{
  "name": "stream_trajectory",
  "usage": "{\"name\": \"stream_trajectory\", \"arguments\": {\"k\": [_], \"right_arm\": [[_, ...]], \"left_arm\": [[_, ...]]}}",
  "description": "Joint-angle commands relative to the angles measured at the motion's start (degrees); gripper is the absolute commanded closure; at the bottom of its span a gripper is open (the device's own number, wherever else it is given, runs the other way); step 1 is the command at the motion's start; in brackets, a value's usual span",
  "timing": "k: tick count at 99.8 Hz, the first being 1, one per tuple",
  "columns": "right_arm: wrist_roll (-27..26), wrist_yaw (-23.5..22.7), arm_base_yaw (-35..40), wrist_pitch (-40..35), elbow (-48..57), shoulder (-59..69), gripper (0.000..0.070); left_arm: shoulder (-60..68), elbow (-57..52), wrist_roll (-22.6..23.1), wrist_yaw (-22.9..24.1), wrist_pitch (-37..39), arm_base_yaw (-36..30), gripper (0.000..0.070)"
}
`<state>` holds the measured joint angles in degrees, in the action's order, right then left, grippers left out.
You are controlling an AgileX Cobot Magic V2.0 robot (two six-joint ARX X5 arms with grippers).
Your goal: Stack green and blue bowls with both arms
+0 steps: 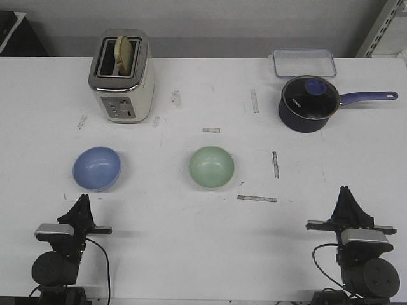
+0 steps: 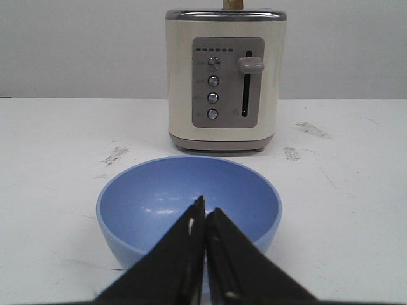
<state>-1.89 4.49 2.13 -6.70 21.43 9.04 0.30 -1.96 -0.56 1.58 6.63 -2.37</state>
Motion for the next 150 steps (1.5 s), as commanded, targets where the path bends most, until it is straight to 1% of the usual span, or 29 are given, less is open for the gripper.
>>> {"name": "stream_trajectory", "arguments": {"k": [1,26,37,50,78,99,112,113,122,132,150], "right_arm": [[0.44,-0.15,0.07,0.66,0.31,-0.04,0.0696],[0.44,0.02,0.07,0.66,0.31,-0.04,0.0696],[0.44,0.07,0.07,0.66,0.31,-0.04,0.0696],[0.44,0.04,0.07,0.66,0.31,-0.04,0.0696],[0.44,0.04,0.07,0.66,0.31,-0.04,0.0696],[0.44,0.04,0.07,0.66,0.31,-0.04,0.0696],[0.44,0.04,0.07,0.66,0.31,-0.04,0.0696],[0.44,0.04,0.07,0.66,0.31,-0.04,0.0696],[0.44,0.04,0.07,0.66,0.31,-0.04,0.0696],[0.44,0.04,0.07,0.66,0.31,-0.04,0.0696],[0.44,0.04,0.07,0.66,0.31,-0.04,0.0696]], "left_arm": [[-0.11,0.59,0.66,0.15,1.14,0.11,0.0697],[1.01,-2.56,1.05,0.15,-1.01,0.11,0.0697],[2.51,-5.53,1.11,0.15,-1.29,0.11,0.0697],[6.10,-9.84,1.46,0.15,-5.29,0.11,0.0697],[18.49,-18.71,1.42,0.15,-10.27,0.11,0.0697],[29.92,-26.67,1.42,0.13,-15.58,0.11,0.0697],[36.61,-31.19,1.42,0.13,-16.04,0.11,0.0697],[39.60,-33.22,1.42,0.07,-15.93,0.11,0.0697],[42.18,-34.97,1.38,-0.07,-15.98,0.11,0.0697],[44.87,-37.59,-0.39,-0.09,-17.31,0.11,0.0697],[50.07,-44.78,-6.78,-0.09,-26.60,0.15,0.0697]]}}
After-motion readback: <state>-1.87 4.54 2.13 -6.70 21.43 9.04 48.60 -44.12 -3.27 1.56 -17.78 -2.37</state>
